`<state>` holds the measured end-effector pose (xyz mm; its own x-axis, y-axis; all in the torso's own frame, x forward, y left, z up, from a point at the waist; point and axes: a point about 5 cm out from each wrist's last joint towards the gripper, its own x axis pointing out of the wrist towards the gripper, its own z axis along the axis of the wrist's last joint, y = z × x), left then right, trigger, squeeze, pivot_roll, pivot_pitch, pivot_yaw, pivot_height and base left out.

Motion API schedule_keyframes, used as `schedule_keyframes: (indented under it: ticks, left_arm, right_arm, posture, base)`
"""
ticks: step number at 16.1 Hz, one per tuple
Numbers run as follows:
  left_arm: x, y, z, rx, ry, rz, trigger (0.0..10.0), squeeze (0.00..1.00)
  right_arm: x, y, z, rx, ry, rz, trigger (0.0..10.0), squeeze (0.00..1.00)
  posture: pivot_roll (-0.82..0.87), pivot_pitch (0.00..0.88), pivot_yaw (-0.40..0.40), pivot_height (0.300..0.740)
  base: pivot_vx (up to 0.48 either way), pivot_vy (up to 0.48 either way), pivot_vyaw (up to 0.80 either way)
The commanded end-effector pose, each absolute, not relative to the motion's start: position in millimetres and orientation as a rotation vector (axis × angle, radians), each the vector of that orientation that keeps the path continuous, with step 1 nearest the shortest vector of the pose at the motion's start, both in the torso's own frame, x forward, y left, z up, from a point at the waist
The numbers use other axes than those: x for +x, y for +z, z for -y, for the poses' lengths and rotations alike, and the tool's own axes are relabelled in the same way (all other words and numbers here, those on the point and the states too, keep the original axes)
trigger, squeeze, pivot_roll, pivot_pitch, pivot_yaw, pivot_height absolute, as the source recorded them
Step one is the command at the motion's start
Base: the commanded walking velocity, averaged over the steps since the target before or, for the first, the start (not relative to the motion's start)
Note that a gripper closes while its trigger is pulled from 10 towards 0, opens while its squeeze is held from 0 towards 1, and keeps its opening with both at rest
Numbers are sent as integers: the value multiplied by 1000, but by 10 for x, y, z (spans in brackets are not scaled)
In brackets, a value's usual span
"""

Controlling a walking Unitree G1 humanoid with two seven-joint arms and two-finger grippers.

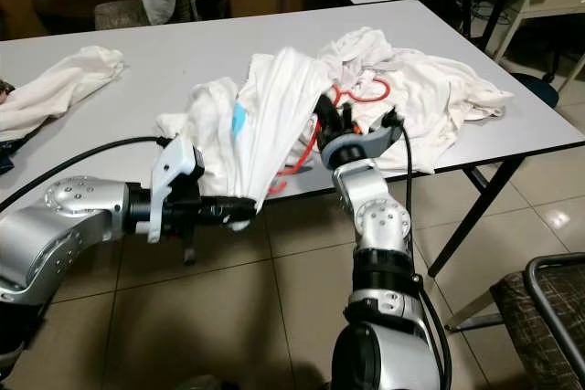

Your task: Hang hanger

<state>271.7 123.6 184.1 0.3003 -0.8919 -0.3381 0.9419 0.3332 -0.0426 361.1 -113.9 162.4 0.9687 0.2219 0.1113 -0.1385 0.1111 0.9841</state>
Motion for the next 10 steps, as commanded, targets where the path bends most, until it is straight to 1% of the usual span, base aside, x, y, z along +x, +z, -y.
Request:
schedule_keyframes:
  ticks: [1, 2, 6, 7, 8, 10]
  left_arm:
    - [2781, 1792, -1290, 193, -1153, -357, 0, 0]
    - [2814, 1781, -1308, 199, -1121, -355, 0, 0]
    - [2763, 1983, -1212, 38, -1222, -261, 0, 0]
    - [2723, 2077, -1140, -50, -1286, -223, 0, 0]
    - [2651, 2224, -1023, -202, -1395, -180, 0, 0]
    - [2622, 2302, -960, -289, -1452, -167, 0, 0]
  right_arm:
    - [3665, 1940, 821, 1601, 357, -11, 10000, 0]
    - [3666, 1957, 820, 1624, 367, -8, 10000, 0]
    - [3699, 1934, 822, 1520, 338, -9, 10000, 0]
    - [3724, 1930, 818, 1508, 321, -9, 10000, 0]
    - [3768, 1954, 806, 1514, 301, -5, 10000, 0]
    - [3802, 1990, 800, 1534, 289, 0, 10000, 0]
  posture:
    - [-22, 0, 68, 740]
    - [-22, 0, 68, 740]
    - [-20, 0, 69, 740]
    - [-17, 0, 68, 740]
    - [-17, 0, 67, 740]
    - [-16, 0, 69, 740]
  base:
    - [0, 0, 0]
    - [0, 0, 0]
    - [0, 0, 0]
    - [0, 0, 0]
    - [0, 0, 0]
    - [0, 0, 0]
